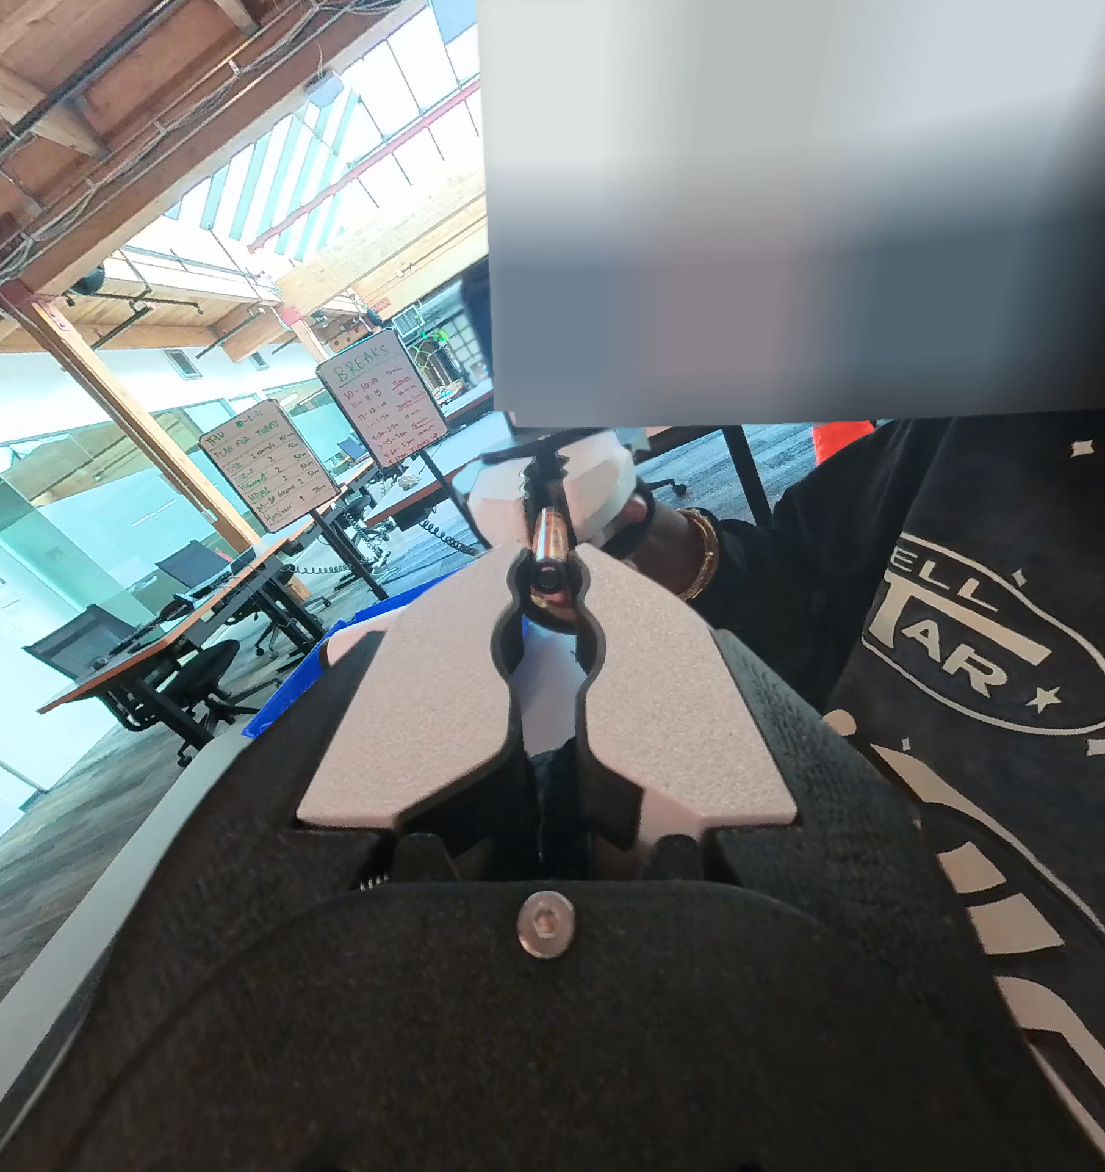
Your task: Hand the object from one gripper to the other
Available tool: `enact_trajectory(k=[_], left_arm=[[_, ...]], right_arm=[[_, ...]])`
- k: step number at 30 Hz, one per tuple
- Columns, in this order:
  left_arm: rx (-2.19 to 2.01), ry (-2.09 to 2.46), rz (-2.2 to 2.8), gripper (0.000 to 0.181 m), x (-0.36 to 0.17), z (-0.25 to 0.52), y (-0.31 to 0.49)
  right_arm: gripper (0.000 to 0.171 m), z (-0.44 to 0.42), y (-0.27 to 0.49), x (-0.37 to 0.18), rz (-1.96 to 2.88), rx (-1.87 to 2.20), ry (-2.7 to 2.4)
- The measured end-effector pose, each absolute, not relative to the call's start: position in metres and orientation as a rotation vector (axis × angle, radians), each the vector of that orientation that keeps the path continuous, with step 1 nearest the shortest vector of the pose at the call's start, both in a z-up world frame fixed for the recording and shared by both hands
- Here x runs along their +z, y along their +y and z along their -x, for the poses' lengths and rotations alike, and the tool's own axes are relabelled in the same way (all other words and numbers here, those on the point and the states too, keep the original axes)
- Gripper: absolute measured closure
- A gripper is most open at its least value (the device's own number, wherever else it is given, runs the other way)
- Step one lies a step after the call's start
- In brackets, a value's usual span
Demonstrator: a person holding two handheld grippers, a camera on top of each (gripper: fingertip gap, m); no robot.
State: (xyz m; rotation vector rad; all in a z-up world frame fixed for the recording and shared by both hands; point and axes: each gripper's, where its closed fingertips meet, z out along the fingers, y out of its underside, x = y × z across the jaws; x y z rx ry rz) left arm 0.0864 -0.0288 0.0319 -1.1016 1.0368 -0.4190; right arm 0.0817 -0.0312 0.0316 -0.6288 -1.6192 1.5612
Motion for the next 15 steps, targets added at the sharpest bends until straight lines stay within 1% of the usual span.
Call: enact_trajectory(k=[1, 3, 8, 15], left_arm=[[-0.439, 1.029, 1.101, 0.17, 0.0326, -0.087, -0.0294], [-0.479, 1.019, 1.101, 0.167, 0.0338, -0.0881, -0.0309], [-0.501, 1.045, 1.114, 0.167, 0.0303, -0.0906, -0.0335], [-0.485, 1.069, 1.1, 0.171, 0.0301, -0.0917, -0.0355]], right_arm=[[0.162, -0.0819, -0.0314, 0.0323, 0.566, 1.489, -1.61], [0.16, -0.0823, -0.0318, 0.0336, 0.448, 1.331, -1.583], [0.16, -0.0841, -0.0361, 0.0302, 0.231, 0.993, -1.557], [0.16, -0.0839, -0.0366, 0.0298, 0.224, 1.002, -1.544]])
